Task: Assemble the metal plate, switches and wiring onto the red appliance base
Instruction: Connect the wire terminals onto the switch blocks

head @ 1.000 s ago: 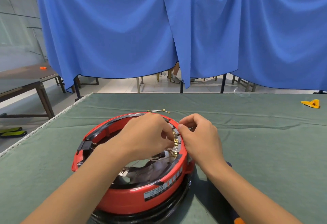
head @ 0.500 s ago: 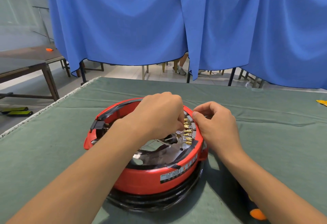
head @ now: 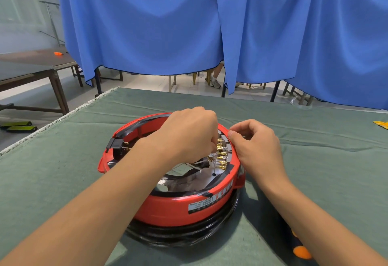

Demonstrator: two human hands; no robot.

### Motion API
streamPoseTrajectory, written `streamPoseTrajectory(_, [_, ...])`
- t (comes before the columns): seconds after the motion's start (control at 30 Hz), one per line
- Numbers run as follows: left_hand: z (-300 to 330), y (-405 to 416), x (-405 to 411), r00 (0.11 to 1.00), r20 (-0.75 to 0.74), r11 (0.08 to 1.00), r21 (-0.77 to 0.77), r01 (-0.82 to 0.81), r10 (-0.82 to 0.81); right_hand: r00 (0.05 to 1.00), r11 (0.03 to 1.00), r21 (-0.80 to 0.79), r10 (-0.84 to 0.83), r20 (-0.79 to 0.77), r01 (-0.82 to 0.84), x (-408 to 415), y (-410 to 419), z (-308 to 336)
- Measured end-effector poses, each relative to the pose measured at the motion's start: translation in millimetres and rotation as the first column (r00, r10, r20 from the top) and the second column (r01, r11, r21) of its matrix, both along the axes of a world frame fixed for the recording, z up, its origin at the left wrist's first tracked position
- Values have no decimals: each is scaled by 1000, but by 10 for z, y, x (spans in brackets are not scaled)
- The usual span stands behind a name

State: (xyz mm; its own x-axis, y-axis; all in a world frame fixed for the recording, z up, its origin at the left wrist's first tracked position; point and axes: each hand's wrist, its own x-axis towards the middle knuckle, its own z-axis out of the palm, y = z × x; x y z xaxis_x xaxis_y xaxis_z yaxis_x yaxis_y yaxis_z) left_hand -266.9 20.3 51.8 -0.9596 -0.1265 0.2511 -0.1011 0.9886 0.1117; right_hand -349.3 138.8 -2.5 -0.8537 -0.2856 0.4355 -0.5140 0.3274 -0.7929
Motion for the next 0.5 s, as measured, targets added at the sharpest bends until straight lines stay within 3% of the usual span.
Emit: streamPoseTrajectory(0.5, [-16, 78, -16, 999, -43, 997, -74, -8, 4, 1000, 1000, -1, -7, -3, 7, 23, 5, 7])
